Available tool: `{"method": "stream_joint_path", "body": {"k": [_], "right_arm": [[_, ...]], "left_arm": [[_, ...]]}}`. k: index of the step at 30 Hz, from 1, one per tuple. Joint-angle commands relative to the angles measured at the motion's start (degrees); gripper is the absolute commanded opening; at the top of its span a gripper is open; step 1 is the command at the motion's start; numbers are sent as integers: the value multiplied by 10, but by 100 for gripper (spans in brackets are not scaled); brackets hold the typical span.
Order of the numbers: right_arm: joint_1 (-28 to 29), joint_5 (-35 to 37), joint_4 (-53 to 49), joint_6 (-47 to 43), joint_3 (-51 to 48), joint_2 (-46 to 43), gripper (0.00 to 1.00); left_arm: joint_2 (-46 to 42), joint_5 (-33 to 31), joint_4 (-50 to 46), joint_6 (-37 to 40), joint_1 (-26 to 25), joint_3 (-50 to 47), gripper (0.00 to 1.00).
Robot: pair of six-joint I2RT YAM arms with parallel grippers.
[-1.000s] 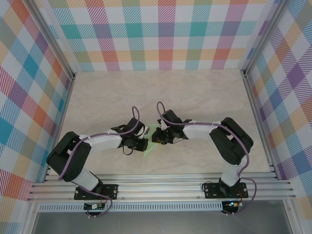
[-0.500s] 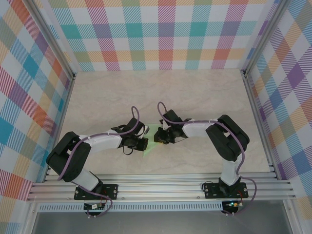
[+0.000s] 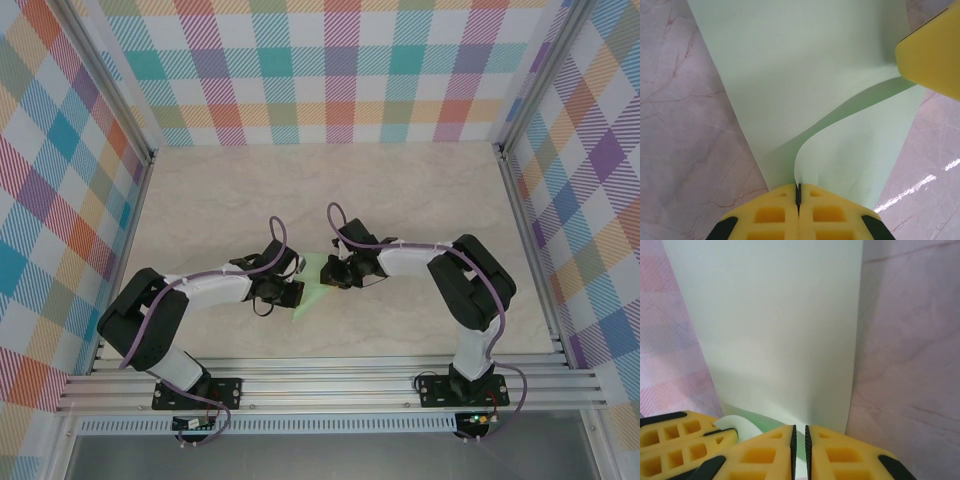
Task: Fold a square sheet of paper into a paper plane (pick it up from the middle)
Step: Third fold the triangle at the center of the table.
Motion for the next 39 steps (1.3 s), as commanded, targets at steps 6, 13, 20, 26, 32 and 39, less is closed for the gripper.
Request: {"method": "stream_joint_path", "body": {"k": [6,13,20,26,32,39], "right_arm": [[-5,16,-40,-19,38,35,15],[-11,33,-63,-36,36,-29,15],[-5,-44,-1,5,-9,-84,16],[30,-51,77,68,-43,-55,14],[46,-45,132,103,-60,-27,13],[54,-19,146,109,-71,-3,13]], "left_arm": [[35,-17,9,-33,8,-17,0],[21,-25,1,-41,8,-17,0],[18,-13,9,-47,8,-19,0],[18,-16,4,-42,10,-14,1],[21,-17,-5,-27,13,-11,1],[22,-15,-3,-23,17,-12,1]]}}
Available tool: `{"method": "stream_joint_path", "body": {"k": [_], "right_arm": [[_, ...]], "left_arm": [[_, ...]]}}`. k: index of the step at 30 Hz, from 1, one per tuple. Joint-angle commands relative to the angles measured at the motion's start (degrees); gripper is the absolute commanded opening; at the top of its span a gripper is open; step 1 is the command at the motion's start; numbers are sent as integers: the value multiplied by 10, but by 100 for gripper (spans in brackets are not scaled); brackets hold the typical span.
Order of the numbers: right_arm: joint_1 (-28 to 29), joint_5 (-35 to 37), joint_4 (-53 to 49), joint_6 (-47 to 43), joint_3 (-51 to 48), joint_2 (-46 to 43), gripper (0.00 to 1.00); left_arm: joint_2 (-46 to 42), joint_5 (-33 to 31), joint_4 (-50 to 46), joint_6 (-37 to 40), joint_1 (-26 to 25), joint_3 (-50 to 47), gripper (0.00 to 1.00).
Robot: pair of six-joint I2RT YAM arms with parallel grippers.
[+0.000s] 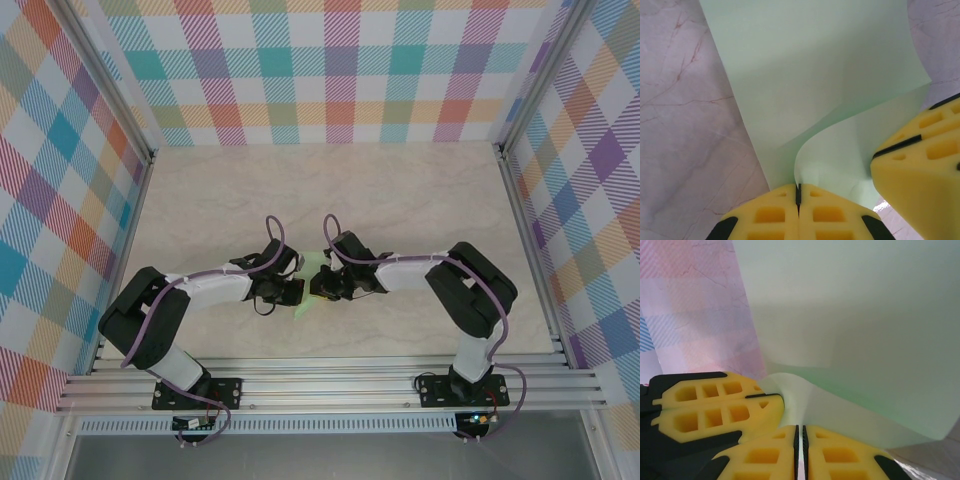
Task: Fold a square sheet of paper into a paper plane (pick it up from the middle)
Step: Third fold the triangle at the center of the table.
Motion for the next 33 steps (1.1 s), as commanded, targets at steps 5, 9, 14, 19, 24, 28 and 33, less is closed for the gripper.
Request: {"method": "stream_joint_path", "body": {"k": [5,9,14,19,24,28,33], "right_arm": [[5,37,7,9,-9,43,13],[5,53,-15,-1,-11,49,12],[5,63,-37,-14,-7,43,13],[5,61,-45,-21,-5,43,13],[5,52,-47,-27,3,44,14],[5,43,-45,-31,13,25,17],[6,19,-27,-30,14,-7,17]], "left_arm": [[16,-34,-22,15,14,-6,1],[11,-36,-53,26,14,4,3],[8,-46,-70,43,16,17,6],[-1,-19,-60,48,25,20,8],[-5,-12,-59,51,27,20,7],[-12,-18,-59,50,32,14,4],[-14,-15,-48,44,43,4,1]]}}
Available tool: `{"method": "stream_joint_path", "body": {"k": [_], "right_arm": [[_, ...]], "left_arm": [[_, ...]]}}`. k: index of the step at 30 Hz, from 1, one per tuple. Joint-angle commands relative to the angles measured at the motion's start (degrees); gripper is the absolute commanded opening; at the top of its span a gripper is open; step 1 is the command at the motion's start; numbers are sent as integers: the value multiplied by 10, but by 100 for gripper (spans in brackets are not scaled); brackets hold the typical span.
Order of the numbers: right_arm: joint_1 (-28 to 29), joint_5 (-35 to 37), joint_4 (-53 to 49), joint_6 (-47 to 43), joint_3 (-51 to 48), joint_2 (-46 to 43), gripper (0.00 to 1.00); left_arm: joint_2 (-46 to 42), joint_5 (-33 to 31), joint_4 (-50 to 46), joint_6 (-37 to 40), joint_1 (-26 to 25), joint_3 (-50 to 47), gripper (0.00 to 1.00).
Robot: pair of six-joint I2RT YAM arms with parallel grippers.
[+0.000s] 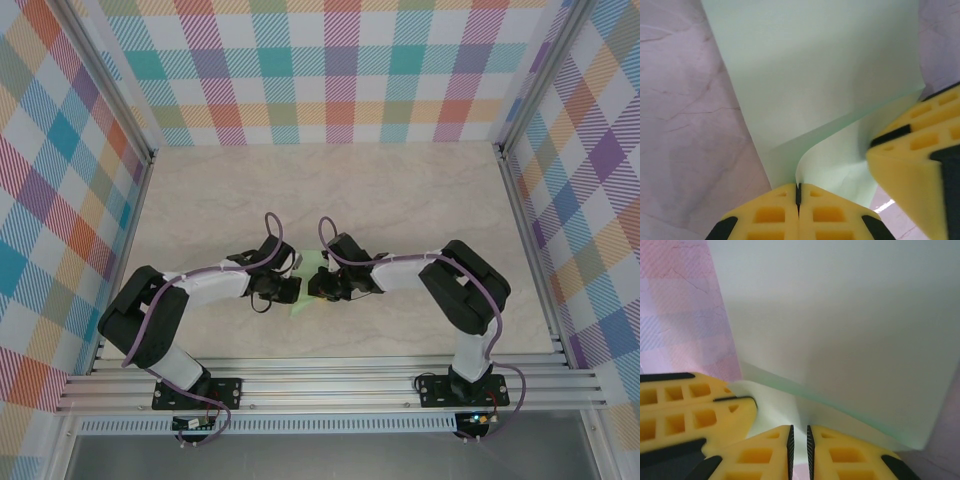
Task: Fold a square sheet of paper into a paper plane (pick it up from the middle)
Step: Third fold the triangle at the center of the table.
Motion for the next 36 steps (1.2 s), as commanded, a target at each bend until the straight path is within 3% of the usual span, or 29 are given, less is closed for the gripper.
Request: {"method": "stream_joint_path", "body": {"k": [1,21,36], "right_arm": [[3,-7,-8,-6,-2,-29,16],[63,6,102,64,8,2,12],[71,57,49,53,19,53,11]], "left_arm": [[-13,-17,-21,2,21,-9,1],[-1,5,-16,-4,42,-15,0],[-18,8,-17,-1,43,-17,2]]}}
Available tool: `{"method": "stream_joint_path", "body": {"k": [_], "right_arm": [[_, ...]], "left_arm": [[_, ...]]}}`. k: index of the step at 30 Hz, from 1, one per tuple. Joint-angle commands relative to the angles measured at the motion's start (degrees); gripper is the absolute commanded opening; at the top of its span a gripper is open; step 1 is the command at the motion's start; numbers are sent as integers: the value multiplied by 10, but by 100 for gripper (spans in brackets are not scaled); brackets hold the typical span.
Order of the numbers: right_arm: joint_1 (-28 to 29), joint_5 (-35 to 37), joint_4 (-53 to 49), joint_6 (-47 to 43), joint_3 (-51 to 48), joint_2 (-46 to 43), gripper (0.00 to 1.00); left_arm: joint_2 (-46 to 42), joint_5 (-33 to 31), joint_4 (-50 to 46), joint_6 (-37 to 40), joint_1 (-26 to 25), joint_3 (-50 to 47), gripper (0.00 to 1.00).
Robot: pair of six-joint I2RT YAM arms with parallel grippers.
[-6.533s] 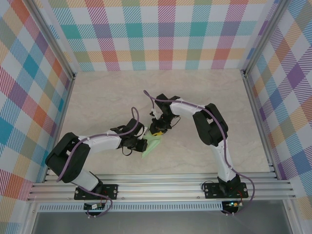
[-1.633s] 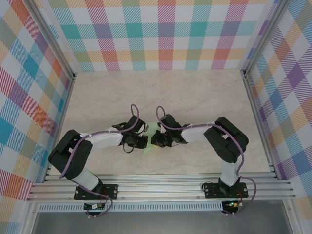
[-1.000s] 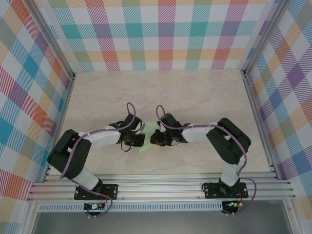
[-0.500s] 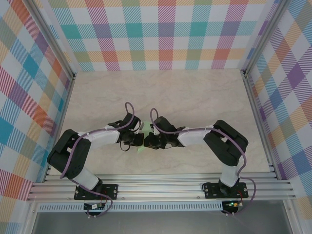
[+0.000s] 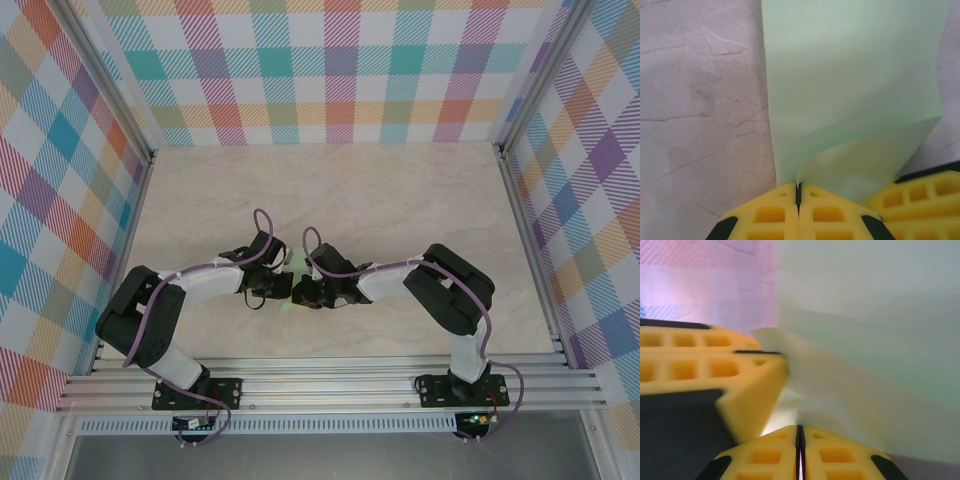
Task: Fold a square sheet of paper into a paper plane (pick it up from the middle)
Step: Third fold the triangle at the center of the table.
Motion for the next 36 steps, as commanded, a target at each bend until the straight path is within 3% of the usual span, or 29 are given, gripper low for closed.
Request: {"method": "stream_joint_path", "body": {"k": [1,14,24,30,32,36], "right_arm": [[3,40,-41,-10,5,10,12],[-30,54,-95,-40,4,-90,14],[-43,29,-109,-43,53,-21,16],[-43,65,-167,-53,65,-4,15],[-43,75,-177,-59,66,-1,15],[-43,93,-199,-63,73,1,15]], "left_arm": [[-16,4,-17,-1,4,-12,3],[-28,38,-10,-13,4,-22,4],[-39,39,-5,-25,4,-26,5],[-38,23,-15,-12,4,-17,8],[-35,16,-20,-7,4,-9,13],[-36,22,-26,-7,4,-3,33]]}}
